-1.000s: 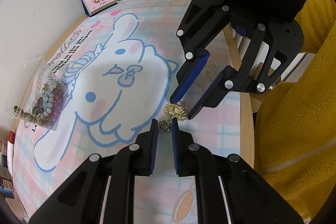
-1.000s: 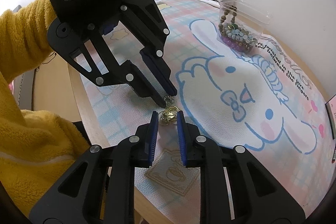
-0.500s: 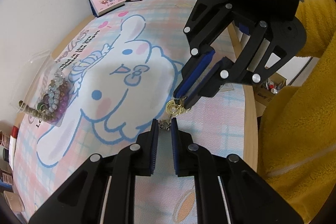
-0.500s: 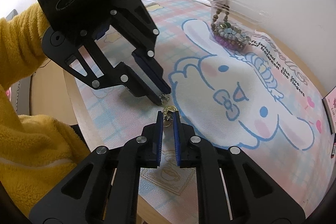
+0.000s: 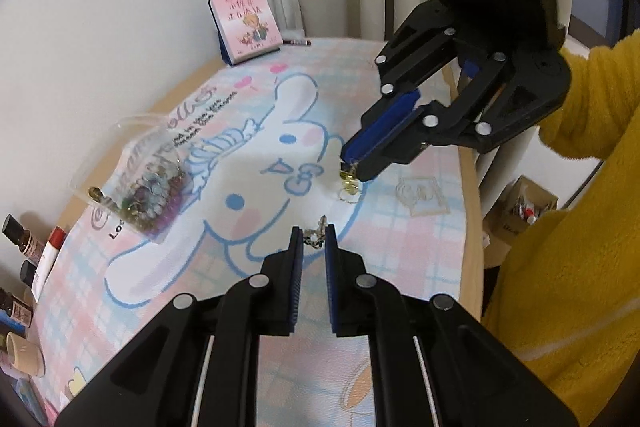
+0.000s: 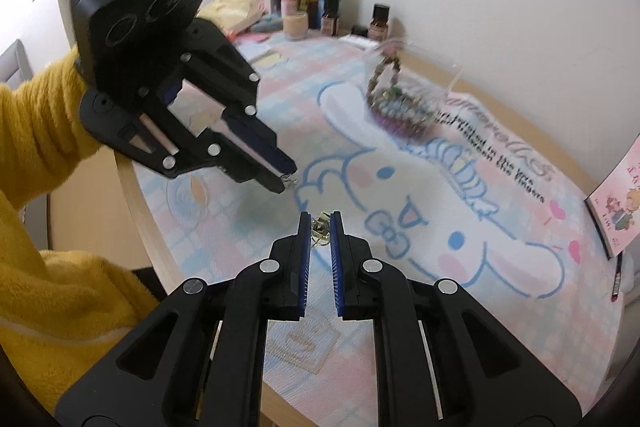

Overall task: Organize jewelry
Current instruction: 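Carry both gold earrings over the clear box and open both grippers inside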

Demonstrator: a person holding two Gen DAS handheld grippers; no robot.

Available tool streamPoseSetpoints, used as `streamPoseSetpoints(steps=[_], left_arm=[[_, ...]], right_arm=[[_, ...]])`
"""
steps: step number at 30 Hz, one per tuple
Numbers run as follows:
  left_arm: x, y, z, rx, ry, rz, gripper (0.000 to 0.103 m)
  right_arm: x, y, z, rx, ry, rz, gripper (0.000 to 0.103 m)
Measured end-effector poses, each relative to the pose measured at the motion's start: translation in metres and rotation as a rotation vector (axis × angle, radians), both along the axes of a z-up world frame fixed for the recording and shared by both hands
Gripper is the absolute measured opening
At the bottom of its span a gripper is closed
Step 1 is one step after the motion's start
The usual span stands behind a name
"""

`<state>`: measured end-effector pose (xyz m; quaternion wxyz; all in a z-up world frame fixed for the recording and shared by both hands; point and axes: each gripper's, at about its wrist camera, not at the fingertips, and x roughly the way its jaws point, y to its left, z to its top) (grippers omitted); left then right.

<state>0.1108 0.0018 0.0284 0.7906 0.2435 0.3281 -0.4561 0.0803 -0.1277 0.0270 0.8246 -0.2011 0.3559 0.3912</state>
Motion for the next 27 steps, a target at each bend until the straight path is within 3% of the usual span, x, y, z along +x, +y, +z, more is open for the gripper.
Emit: streamPoseSetpoints(steps=[6, 14, 21, 27], left_arm=[[0.0, 0.012, 0.024, -0.094, -0.08, 0.079, 0.011], [0.015, 0.017, 0.04, -0.128, -0.151, 0.234, 0.011], [0.044, 0.02, 0.048, -0.151, -0.144, 0.44, 0.011], [0.074, 0.038, 0.06, -0.232, -0.121, 0.586, 0.011]], right_arm=[[0.011, -0.003, 0.016, 0.046, -0.027, -0.045, 0.009], [0.036, -0.006, 0.043, 0.134, -0.024, -0.145, 0.009], [0.066, -0.002, 0.058, 0.19, -0.019, -0.236, 0.009], [0.096, 0.001, 0.069, 0.232, 0.002, -0.316, 0.009]])
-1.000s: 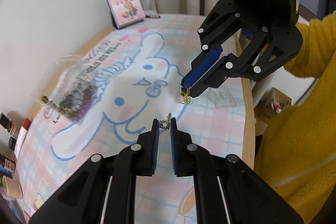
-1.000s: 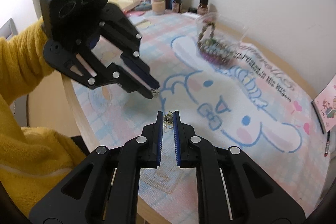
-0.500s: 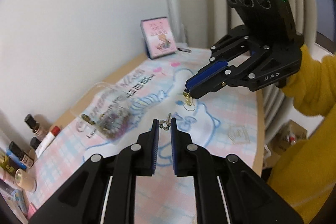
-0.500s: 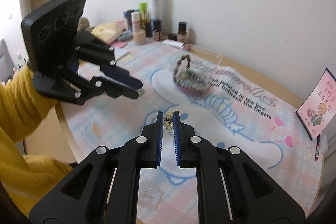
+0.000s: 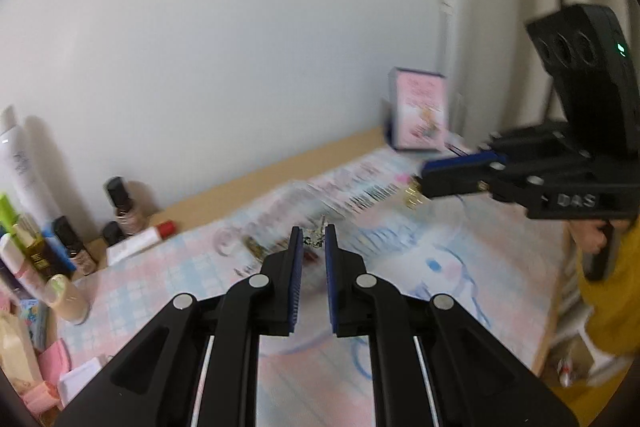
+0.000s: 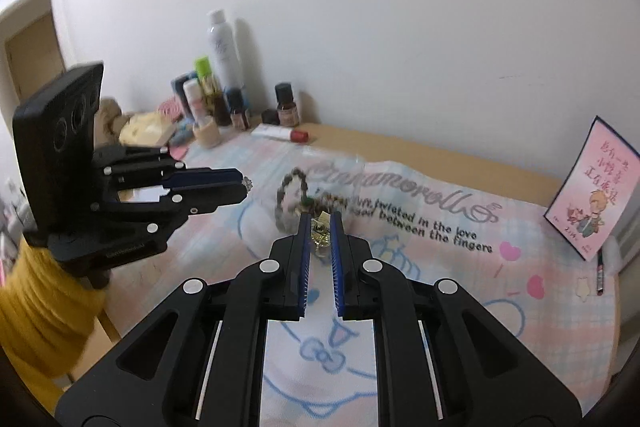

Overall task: Organize jewelry
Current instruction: 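Carry both gold earrings over the clear box and open both grippers inside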

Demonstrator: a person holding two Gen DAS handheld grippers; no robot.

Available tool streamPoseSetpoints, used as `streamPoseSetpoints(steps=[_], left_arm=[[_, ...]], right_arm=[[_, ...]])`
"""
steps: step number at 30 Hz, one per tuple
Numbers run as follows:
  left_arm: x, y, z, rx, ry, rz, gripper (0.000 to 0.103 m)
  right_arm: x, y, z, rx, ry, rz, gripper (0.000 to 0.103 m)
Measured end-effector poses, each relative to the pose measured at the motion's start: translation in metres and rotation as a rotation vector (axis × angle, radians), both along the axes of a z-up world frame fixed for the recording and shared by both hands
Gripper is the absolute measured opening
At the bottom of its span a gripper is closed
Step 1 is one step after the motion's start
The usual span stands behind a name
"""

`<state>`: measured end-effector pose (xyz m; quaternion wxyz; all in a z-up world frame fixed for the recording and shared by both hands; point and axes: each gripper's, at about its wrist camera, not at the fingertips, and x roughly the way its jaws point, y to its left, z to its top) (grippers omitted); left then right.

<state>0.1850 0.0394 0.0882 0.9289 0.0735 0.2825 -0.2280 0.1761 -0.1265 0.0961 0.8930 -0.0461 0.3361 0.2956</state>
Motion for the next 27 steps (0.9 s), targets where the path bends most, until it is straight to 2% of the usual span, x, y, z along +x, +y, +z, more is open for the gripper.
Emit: streamPoseSetpoints(steps=[6, 10, 19, 27], left_arm=[[0.029, 0.016, 0.008, -0.111, 0.059, 0.148, 0.011], [0.04, 0.017, 0.007, -0.142, 0.076, 0.155, 0.011], [0.052, 0.011, -0.013, -0.13, 0.105, 0.15, 0.011], [0.066, 0.008, -0.028, -0.112, 0.14, 0.15, 0.011]], right_arm=[[0.026, 0.009, 0.007, -0.004, 0.008, -0.053, 0.009], [0.04, 0.019, 0.006, -0.034, 0.013, -0.056, 0.009], [0.054, 0.036, -0.01, -0.019, 0.076, -0.002, 0.009], [0.068, 0.039, -0.029, -0.046, 0.109, -0.021, 0.009]])
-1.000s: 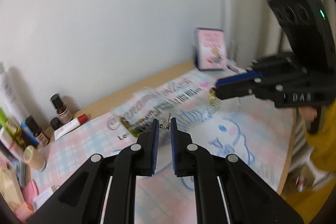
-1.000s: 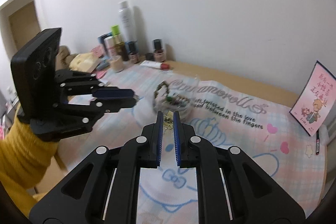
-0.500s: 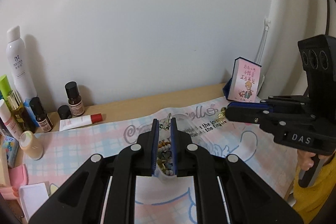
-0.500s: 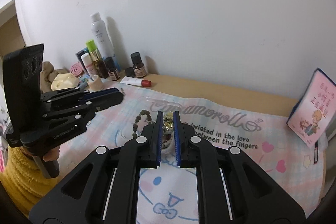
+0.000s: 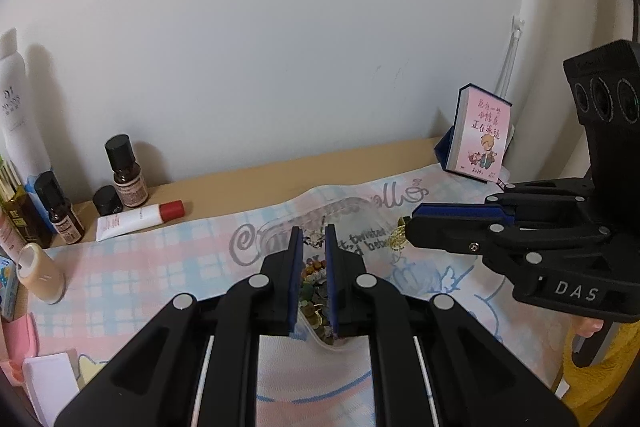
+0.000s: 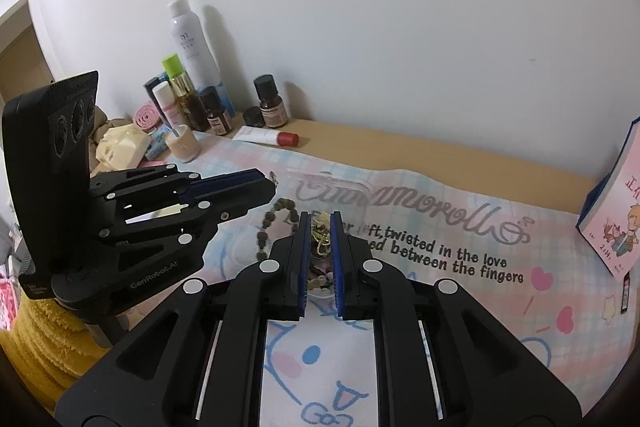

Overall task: Organize jewelry
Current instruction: 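Carry both gold earrings over the clear box and open both grippers inside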

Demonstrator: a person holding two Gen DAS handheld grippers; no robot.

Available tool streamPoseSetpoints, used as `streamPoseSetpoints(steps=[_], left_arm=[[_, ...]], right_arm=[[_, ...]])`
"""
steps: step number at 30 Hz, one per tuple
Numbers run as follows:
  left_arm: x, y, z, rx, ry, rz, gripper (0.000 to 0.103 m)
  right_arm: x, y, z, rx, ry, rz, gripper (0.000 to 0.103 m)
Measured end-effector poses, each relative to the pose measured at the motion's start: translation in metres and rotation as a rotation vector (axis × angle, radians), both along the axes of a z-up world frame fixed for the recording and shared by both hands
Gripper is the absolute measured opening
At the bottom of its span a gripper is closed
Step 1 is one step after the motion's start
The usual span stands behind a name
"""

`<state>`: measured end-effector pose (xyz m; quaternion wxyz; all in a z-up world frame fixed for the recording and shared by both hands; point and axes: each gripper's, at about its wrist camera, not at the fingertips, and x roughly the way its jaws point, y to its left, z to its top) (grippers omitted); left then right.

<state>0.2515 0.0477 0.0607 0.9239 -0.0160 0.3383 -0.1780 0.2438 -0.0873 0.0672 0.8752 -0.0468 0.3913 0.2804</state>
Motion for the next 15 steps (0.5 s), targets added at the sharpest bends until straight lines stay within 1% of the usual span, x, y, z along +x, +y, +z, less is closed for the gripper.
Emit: streamPoseSetpoints(steps=[3, 6, 8, 10, 13, 15], left_arm=[[0.007, -0.001, -0.006, -0.007, 0.026, -0.013, 0.011], [0.011, -0.005, -0.014, 0.021, 0.041, -0.019, 0.011], [0.011, -0.005, -0.018, 0.039, 0.041, -0.006, 0.011], [0.009, -0.005, -0.019, 0.045, 0.028, -0.013, 0.011], [0.01, -0.006, -0.019, 0.044, 0.031, -0.016, 0.011], [0.009, -0.007, -0.019, 0.052, 0.022, -0.014, 0.011]], right_arm=[[0.004, 0.0, -0.007, -0.006, 0.02, 0.014, 0.009], [0.007, 0.002, -0.015, -0.02, 0.036, 0.016, 0.009], [0.008, 0.003, -0.018, -0.026, 0.042, 0.019, 0.01], [0.008, 0.003, -0.022, -0.033, 0.043, 0.024, 0.01], [0.008, 0.004, -0.026, -0.037, 0.04, 0.041, 0.01], [0.006, 0.006, -0.027, -0.048, 0.023, 0.044, 0.01]])
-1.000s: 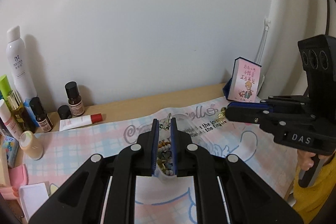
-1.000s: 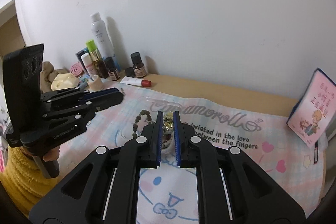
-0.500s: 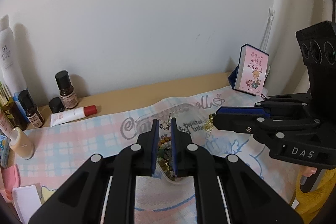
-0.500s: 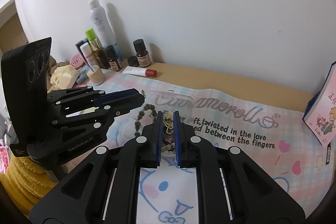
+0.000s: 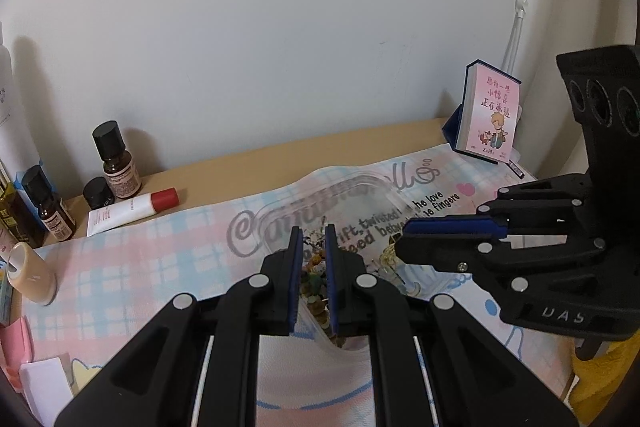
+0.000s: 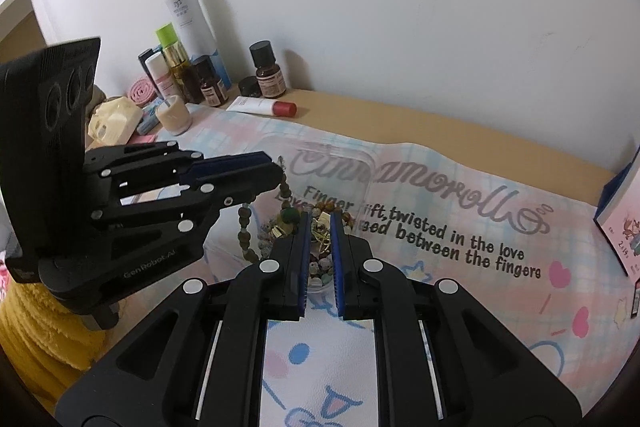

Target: Organize jewelry

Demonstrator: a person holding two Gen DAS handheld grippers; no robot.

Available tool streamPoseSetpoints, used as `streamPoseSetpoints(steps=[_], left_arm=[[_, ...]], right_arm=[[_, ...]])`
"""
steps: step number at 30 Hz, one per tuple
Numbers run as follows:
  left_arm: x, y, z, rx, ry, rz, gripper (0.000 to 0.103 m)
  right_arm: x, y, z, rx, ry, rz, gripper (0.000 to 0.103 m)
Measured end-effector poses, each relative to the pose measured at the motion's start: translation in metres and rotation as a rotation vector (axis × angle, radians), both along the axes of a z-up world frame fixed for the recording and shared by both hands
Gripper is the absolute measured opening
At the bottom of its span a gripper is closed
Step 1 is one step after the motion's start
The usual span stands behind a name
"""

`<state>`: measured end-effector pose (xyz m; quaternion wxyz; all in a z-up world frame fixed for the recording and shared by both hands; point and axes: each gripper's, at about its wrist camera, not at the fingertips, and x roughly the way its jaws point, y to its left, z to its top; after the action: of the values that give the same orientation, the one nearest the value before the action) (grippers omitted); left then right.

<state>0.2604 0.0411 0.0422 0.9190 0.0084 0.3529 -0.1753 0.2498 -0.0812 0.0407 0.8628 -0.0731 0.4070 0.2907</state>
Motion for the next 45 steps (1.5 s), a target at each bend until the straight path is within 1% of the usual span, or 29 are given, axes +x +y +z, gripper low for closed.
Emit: streamPoseSetpoints(steps=[2, 8, 11, 12, 15, 21, 28, 29, 31, 35, 36, 37, 38, 39, 41, 45], left_arm=[[-0.001, -0.002, 0.0, 0.013, -0.012, -0.002, 0.011], [-0.004, -0.001, 0.0, -0.002, -0.014, -0.011, 0.011], [-0.005, -0.003, 0.0, 0.016, -0.014, -0.015, 0.011], [-0.005, -0.003, 0.0, 0.021, -0.014, -0.016, 0.012], [-0.006, -0.004, 0.0, 0.01, -0.009, -0.021, 0.015], [-0.011, -0.002, 0.003, 0.011, -0.015, -0.02, 0.015], [-0.029, 0.001, 0.009, 0.04, -0.056, -0.014, 0.017], [-0.032, 0.001, 0.009, 0.041, -0.061, -0.013, 0.019], [-0.039, 0.003, 0.01, 0.031, -0.07, 0.0, 0.034], [-0.053, 0.007, 0.016, -0.004, -0.106, 0.027, 0.034], [-0.056, 0.007, 0.018, -0.006, -0.115, 0.034, 0.034], [-0.06, 0.008, 0.021, -0.009, -0.128, 0.04, 0.035], [-0.063, 0.007, 0.023, -0.009, -0.136, 0.045, 0.035], [-0.066, 0.007, 0.025, -0.009, -0.144, 0.05, 0.035], [-0.072, 0.006, 0.029, -0.015, -0.158, 0.05, 0.039], [-0.082, 0.004, 0.034, -0.035, -0.163, 0.042, 0.057]], right_arm=[[-0.003, 0.001, 0.0, -0.012, -0.014, 0.006, 0.01], [-0.003, -0.001, 0.002, -0.004, 0.002, 0.023, 0.01], [-0.004, 0.0, 0.003, 0.002, 0.008, 0.028, 0.014], [-0.005, 0.0, 0.004, 0.004, 0.007, 0.029, 0.016], [-0.009, 0.0, 0.006, 0.0, -0.003, 0.03, 0.017], [-0.014, -0.008, 0.013, 0.018, -0.007, 0.021, 0.017], [-0.024, -0.021, 0.022, 0.034, -0.03, -0.002, 0.017], [-0.025, -0.024, 0.022, 0.04, -0.029, -0.005, 0.017], [-0.028, -0.027, 0.022, 0.049, -0.029, -0.01, 0.017], [-0.035, -0.03, 0.024, 0.061, -0.038, -0.016, 0.017], [-0.038, -0.03, 0.025, 0.062, -0.048, -0.015, 0.019], [-0.041, -0.03, 0.027, 0.062, -0.059, -0.016, 0.022], [-0.044, -0.03, 0.028, 0.062, -0.073, -0.018, 0.029], [-0.047, -0.031, 0.03, 0.062, -0.087, -0.02, 0.031], [-0.051, -0.032, 0.031, 0.072, -0.091, -0.02, 0.031], [-0.058, -0.037, 0.033, 0.078, -0.1, -0.03, 0.036]])
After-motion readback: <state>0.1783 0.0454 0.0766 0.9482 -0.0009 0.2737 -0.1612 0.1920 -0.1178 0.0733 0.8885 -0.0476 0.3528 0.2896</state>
